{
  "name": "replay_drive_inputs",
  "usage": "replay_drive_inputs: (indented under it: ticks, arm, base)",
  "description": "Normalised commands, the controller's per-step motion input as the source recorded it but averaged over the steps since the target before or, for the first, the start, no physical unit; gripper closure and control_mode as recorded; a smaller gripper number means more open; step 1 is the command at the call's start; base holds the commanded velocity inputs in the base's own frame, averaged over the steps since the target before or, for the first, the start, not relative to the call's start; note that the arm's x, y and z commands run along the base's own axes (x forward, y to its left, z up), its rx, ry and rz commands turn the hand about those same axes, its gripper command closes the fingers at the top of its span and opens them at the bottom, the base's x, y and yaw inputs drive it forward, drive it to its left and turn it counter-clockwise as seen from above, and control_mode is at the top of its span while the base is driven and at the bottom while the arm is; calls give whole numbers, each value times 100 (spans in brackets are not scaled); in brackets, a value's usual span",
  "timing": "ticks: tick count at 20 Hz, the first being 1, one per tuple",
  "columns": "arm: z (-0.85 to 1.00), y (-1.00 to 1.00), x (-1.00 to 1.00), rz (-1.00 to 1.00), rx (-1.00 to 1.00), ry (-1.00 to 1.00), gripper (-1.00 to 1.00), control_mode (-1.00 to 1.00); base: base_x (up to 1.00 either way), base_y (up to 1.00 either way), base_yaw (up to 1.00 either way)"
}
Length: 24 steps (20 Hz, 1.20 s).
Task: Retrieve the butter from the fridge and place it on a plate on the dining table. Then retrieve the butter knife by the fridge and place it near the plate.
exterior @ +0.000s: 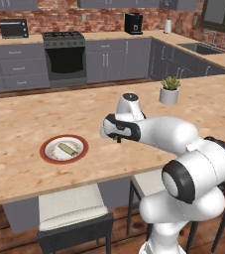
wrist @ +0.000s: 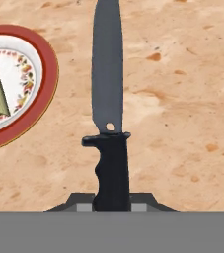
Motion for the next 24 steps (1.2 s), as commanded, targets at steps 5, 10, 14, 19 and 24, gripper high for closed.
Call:
replay_drive_inputs:
  ticks: [5,10,14,19,24]
  arm:
    - [-20,16,0,0,0,0,100,-100]
    - [-27,18,0,0,0,0,100,-100]
    - [-29,3,7,0,0,0,100,-100]
    - [-27,0,12,0,0,0,100,-100]
    - [-29,0,13,0,0,0,100,-100]
  base:
    - [0,0,0]
    - [0,0,0]
    - [0,0,0]
    - [0,0,0]
    - [0,0,0]
